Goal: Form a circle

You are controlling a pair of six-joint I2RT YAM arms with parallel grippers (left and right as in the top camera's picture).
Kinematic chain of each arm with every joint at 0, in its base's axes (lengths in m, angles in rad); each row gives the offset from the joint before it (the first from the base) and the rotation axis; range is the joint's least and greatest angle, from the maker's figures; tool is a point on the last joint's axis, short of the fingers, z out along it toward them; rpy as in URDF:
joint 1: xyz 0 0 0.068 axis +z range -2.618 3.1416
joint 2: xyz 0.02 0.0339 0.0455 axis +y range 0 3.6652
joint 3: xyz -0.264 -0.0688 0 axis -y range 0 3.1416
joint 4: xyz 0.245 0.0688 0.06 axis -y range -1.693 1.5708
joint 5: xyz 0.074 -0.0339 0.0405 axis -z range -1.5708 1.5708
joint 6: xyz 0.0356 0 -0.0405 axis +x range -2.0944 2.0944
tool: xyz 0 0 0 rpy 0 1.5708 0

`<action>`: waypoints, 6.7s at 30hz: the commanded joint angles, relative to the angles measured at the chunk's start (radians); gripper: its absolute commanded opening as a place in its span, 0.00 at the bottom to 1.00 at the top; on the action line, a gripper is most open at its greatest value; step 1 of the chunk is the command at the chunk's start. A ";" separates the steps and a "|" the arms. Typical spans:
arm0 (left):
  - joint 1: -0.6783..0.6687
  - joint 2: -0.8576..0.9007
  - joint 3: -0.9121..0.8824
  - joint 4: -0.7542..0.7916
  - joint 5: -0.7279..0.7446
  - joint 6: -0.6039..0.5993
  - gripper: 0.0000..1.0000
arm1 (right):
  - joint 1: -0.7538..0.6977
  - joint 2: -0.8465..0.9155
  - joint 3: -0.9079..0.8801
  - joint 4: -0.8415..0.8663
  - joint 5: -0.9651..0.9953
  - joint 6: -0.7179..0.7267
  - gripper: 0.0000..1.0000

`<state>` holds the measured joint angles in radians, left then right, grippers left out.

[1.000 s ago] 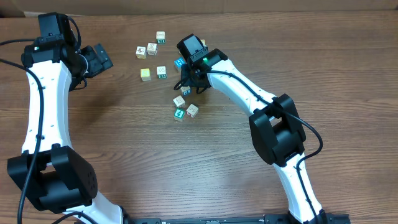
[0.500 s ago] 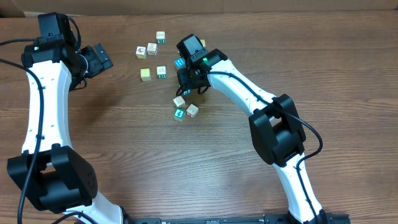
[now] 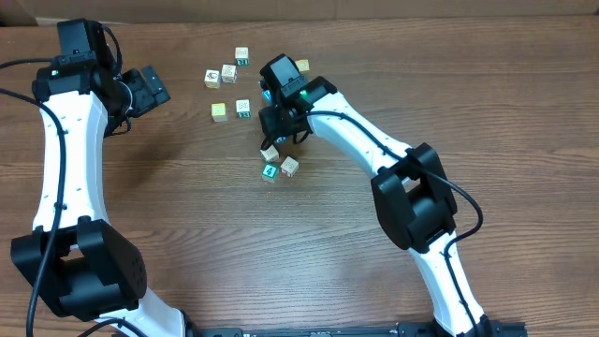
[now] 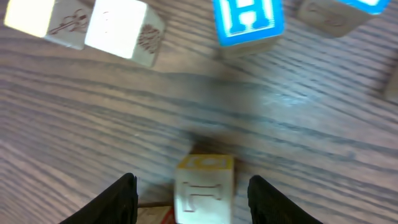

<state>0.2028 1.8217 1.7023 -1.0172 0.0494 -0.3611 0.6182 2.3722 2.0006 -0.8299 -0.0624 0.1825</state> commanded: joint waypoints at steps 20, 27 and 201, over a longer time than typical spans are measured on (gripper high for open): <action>-0.007 0.006 0.000 0.000 0.002 -0.005 1.00 | -0.002 0.009 -0.005 0.024 0.042 -0.005 0.53; -0.007 0.006 0.000 0.001 0.002 -0.005 0.99 | -0.002 0.009 -0.005 0.017 0.042 -0.005 0.53; -0.007 0.006 0.000 0.000 0.002 -0.005 0.99 | -0.029 0.009 0.015 -0.231 0.006 0.650 0.31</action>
<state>0.2028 1.8217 1.7023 -1.0172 0.0494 -0.3607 0.5888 2.3749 2.0212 -1.0622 -0.0463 0.8135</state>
